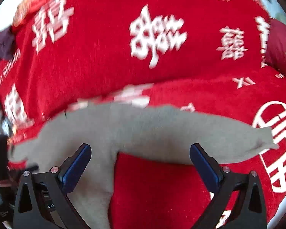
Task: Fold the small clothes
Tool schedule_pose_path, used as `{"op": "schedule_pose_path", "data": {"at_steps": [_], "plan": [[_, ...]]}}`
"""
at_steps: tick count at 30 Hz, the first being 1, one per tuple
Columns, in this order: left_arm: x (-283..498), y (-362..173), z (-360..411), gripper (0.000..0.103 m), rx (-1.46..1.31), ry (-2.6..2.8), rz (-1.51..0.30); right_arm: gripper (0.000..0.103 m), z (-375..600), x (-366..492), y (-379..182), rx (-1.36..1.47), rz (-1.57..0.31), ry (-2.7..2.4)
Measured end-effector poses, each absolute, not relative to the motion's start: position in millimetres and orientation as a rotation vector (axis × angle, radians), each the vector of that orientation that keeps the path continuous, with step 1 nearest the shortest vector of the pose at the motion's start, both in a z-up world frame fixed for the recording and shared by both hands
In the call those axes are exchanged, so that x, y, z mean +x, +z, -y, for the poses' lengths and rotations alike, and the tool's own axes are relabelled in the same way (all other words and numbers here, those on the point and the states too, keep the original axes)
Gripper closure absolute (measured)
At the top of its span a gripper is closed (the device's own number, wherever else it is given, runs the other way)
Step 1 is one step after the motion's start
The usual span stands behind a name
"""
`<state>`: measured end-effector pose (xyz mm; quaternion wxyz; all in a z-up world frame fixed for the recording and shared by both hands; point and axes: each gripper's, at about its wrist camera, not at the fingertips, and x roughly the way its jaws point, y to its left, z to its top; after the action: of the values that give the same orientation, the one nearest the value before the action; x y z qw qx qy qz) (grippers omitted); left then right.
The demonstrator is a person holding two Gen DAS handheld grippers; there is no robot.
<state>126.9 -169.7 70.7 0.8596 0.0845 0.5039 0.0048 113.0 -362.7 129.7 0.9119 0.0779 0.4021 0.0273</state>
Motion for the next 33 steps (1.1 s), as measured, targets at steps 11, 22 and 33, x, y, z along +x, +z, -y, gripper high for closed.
{"op": "schedule_pose_path", "data": {"at_steps": [11, 22, 33], "plan": [[159, 56, 218, 0.0, 0.242, -0.043, -1.021, 0.0, 412, 125, 86, 0.197, -0.86, -0.035], [189, 50, 262, 0.0, 0.25, -0.152, -1.015, 0.0, 461, 125, 57, 0.329, -0.993, -0.19], [213, 23, 269, 0.0, 0.198, -0.189, -1.13, 0.0, 503, 106, 44, 0.464, -0.962, -0.407]]}}
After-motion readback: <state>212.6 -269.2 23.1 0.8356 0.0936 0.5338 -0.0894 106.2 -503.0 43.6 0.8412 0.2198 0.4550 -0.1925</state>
